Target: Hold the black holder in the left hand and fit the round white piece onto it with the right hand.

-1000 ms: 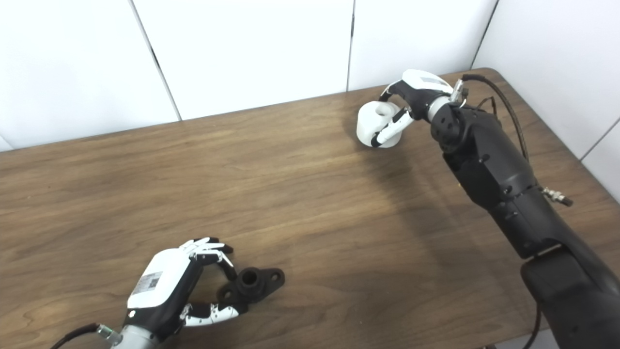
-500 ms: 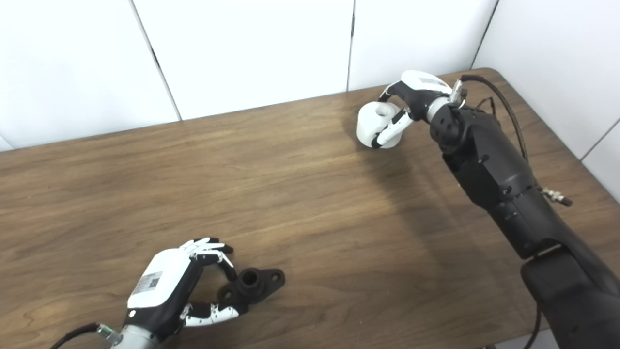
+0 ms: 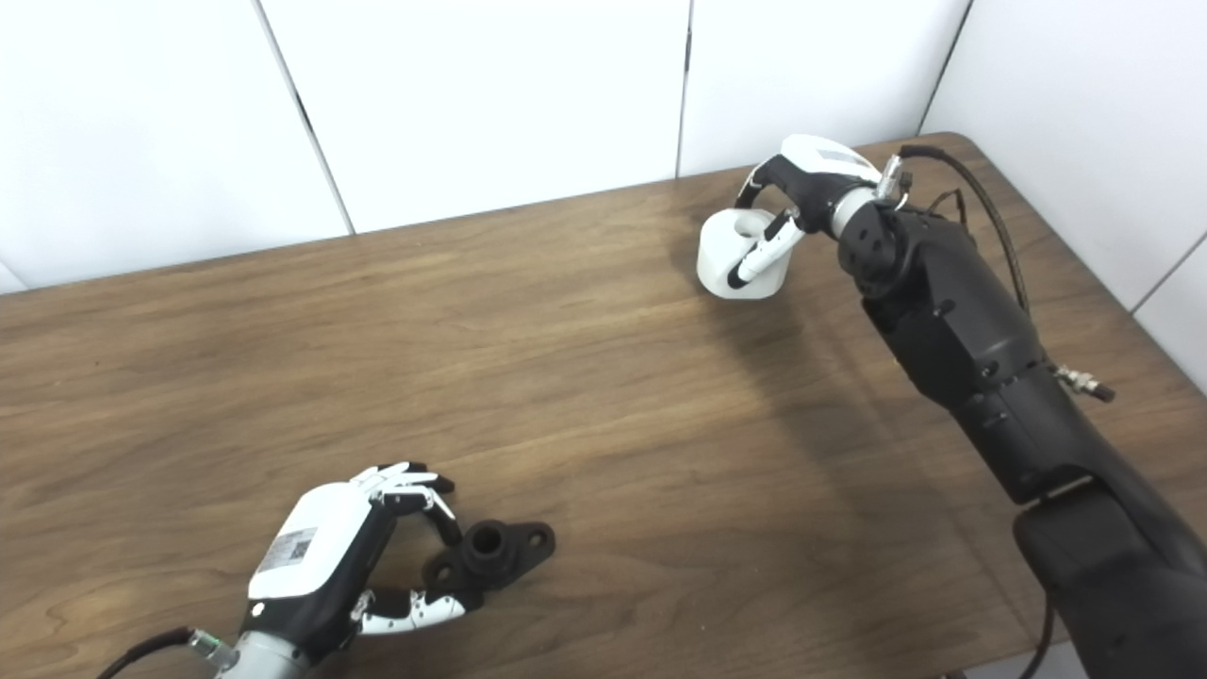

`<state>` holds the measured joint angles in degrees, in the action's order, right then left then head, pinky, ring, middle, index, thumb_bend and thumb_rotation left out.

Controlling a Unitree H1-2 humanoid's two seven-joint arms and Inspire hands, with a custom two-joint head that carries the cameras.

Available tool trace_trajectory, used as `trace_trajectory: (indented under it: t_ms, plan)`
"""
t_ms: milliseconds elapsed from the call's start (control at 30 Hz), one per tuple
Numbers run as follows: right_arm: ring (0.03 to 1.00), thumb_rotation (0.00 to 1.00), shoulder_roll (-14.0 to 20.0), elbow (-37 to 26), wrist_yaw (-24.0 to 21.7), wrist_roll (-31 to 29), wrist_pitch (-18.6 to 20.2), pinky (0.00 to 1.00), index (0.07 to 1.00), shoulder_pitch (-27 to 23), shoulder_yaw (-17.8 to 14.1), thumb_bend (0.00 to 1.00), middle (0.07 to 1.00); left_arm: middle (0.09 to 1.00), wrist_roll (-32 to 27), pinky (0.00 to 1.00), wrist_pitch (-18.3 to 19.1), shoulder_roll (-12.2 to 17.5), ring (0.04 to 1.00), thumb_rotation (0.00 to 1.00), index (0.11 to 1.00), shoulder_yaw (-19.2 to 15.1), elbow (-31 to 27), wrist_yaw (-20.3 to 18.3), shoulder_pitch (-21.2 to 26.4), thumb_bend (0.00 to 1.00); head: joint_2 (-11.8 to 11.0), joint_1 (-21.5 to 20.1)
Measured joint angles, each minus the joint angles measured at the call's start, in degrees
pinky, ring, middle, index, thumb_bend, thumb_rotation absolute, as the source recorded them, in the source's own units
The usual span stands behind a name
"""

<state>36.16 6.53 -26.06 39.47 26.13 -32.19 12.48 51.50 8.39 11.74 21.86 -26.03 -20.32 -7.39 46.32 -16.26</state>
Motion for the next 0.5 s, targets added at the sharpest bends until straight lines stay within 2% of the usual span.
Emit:
trace_trajectory:
  t_ms: [267,300,367,500]
  plan:
    - [0.960,0.21,0.0,0.0,0.5,-0.5,0.0,0.89,0.589,0.0,0.0,0.81,0.846,0.784,0.0,0.91,0.0,0.0,0.873,0.06,0.487,0.0,-0.1,-0.2,0.0,0.52,0.2,0.0]
    - [0.958,0.18,0.0,0.0,0.5,-0.5,0.0,0.89,0.542,0.0,0.0,0.67,0.844,0.782,0.0,0.90,0.0,0.0,0.871,0.06,0.487,0.0,-0.1,-0.2,0.0,0.52,0.2,0.0]
    - [0.953,0.16,0.0,0.0,0.9,-0.5,-0.3,0.89,0.501,0.0,0.0,0.56,0.840,0.780,0.0,0.90,0.0,-0.1,0.869,0.06,0.487,0.0,-0.1,-0.2,0.0,0.52,0.2,0.0]
    - [0.949,0.15,0.0,0.0,1.2,-0.6,-0.9,0.88,0.488,0.1,0.0,0.53,0.830,0.780,0.0,0.90,0.0,-0.2,0.873,0.06,0.487,0.0,-0.1,-0.1,0.0,0.52,0.4,0.1]
